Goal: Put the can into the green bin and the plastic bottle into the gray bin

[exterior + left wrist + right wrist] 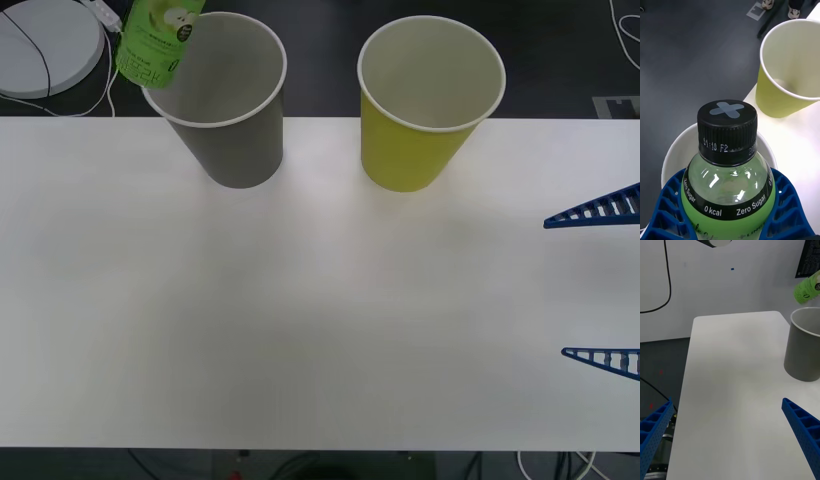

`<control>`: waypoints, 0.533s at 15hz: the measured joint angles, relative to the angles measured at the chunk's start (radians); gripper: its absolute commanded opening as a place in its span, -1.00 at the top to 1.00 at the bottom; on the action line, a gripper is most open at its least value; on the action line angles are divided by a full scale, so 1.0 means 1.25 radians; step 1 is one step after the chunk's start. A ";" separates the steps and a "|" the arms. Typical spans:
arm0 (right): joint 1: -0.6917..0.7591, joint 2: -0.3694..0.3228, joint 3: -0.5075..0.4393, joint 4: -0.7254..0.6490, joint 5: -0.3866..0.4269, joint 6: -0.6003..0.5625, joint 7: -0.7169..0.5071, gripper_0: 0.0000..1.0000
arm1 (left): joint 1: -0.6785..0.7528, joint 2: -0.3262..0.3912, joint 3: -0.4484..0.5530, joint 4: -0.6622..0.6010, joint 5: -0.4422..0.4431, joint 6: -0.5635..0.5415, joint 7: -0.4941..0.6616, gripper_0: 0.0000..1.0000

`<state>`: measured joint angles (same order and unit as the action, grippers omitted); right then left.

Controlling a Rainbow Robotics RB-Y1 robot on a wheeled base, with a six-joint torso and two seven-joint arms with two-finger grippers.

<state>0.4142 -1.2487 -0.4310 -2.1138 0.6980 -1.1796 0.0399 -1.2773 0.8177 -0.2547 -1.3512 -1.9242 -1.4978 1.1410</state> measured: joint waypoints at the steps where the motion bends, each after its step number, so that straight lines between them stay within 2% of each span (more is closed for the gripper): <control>1: 0.000 0.000 0.000 0.000 0.000 0.000 0.000 -1.00 | 0.000 -0.006 0.000 0.001 -0.005 0.004 0.000 1.00; 8: 0.000 0.000 0.000 0.000 0.000 0.000 0.000 -1.00 | 0.000 -0.045 0.000 0.016 -0.049 0.025 -0.001 1.00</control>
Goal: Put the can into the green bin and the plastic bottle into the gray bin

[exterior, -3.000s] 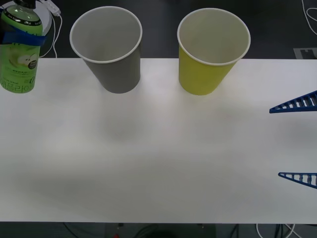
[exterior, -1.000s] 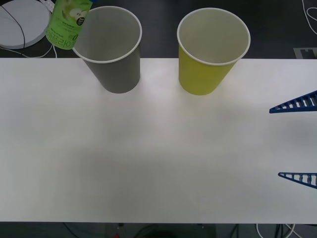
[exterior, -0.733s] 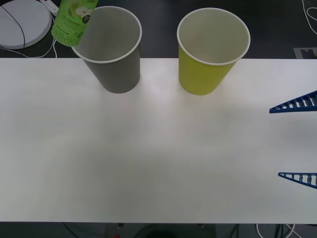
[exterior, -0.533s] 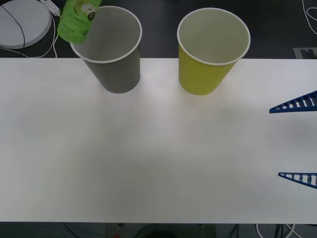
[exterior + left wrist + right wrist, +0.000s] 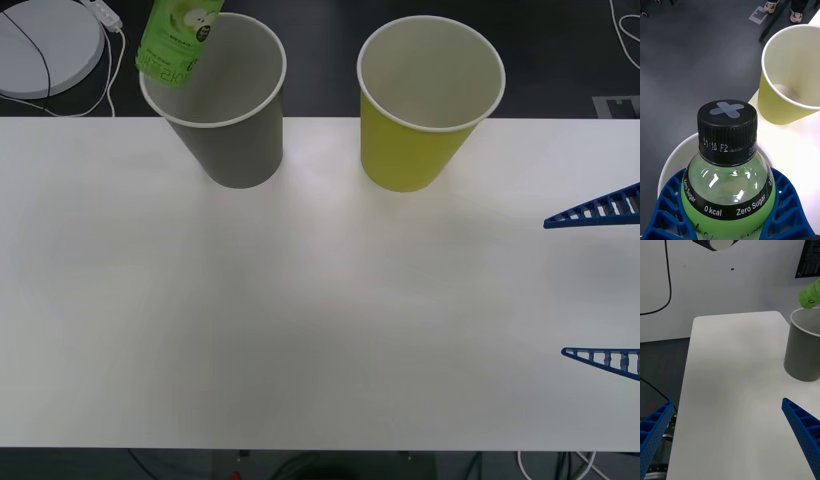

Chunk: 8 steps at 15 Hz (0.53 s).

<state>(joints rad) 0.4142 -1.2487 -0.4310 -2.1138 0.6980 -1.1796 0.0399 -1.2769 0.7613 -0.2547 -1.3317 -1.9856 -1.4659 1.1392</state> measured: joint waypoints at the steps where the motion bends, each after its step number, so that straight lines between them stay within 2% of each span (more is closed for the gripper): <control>1: 0.000 0.000 0.000 0.000 0.000 0.000 0.000 -1.00 | -0.001 -0.003 0.000 0.009 0.000 0.006 -0.004 1.00; 6: 0.000 0.000 0.000 0.000 0.000 0.000 0.000 -1.00 | 0.000 -0.004 0.000 0.013 -0.001 0.009 -0.007 0.98; 8: 0.000 0.000 0.000 0.000 0.000 0.000 0.000 -1.00 | 0.000 -0.004 -0.001 0.013 0.000 0.009 -0.006 0.80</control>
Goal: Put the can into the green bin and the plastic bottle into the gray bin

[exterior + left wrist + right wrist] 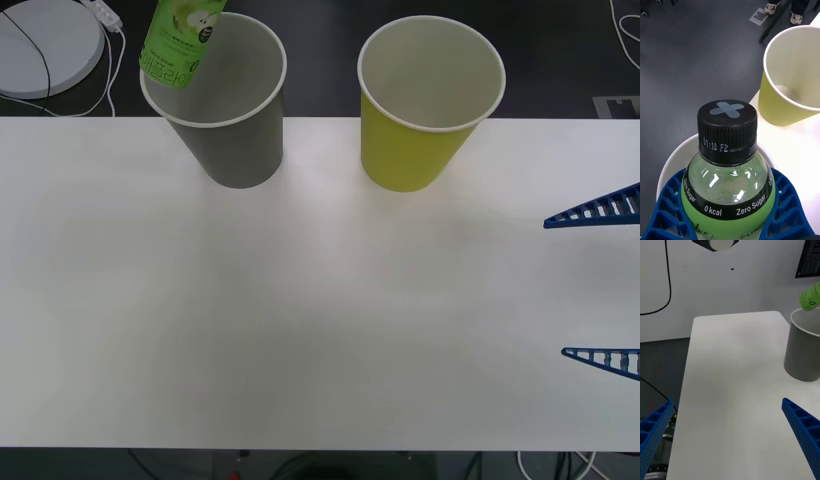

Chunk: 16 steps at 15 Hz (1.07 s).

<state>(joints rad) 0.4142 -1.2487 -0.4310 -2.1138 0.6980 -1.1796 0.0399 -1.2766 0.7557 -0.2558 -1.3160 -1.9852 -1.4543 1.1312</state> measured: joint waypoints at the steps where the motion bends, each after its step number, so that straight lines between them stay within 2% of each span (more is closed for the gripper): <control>1: 0.000 0.000 0.000 0.000 0.000 0.000 0.000 -1.00 | 0.000 -0.001 -0.002 0.000 0.001 0.000 0.000 -0.73; 2: 0.000 0.000 0.000 0.000 0.000 0.000 0.000 -1.00 | 0.000 -0.001 -0.004 0.000 0.002 0.000 0.000 -1.00; 16: 0.000 0.000 0.000 0.000 0.000 0.000 0.000 -1.00 | 0.000 0.000 -0.005 0.000 0.006 0.000 0.008 -1.00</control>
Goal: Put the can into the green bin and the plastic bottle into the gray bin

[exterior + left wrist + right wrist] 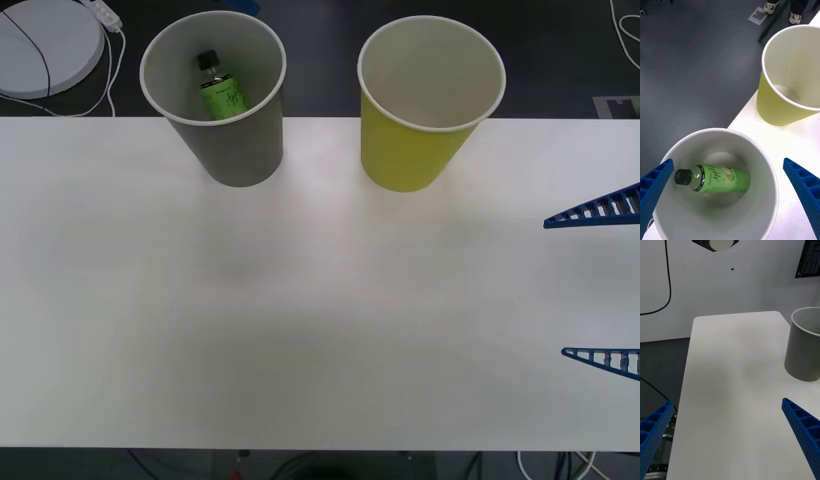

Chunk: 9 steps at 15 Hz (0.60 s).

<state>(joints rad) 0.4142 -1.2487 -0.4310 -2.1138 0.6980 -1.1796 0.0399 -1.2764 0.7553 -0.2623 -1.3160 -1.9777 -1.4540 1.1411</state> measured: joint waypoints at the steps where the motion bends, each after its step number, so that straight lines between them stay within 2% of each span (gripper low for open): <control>1: 0.000 0.000 0.000 0.000 0.000 0.000 0.000 -1.00 | 0.000 0.001 0.000 0.000 0.003 0.000 0.000 -1.00; 5: 0.000 0.000 0.000 0.000 0.000 0.000 0.000 -1.00 | 0.023 0.014 0.000 -0.041 0.010 0.002 0.008 -1.00; 9: 0.000 0.000 0.000 0.000 0.000 0.000 0.000 -1.00 | 0.068 0.047 0.000 -0.129 0.021 0.009 0.031 -1.00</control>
<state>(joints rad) 0.4142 -1.2487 -0.4310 -2.1138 0.6980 -1.1796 0.0399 -1.1917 0.8135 -0.2623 -1.4774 -1.9511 -1.4423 1.1793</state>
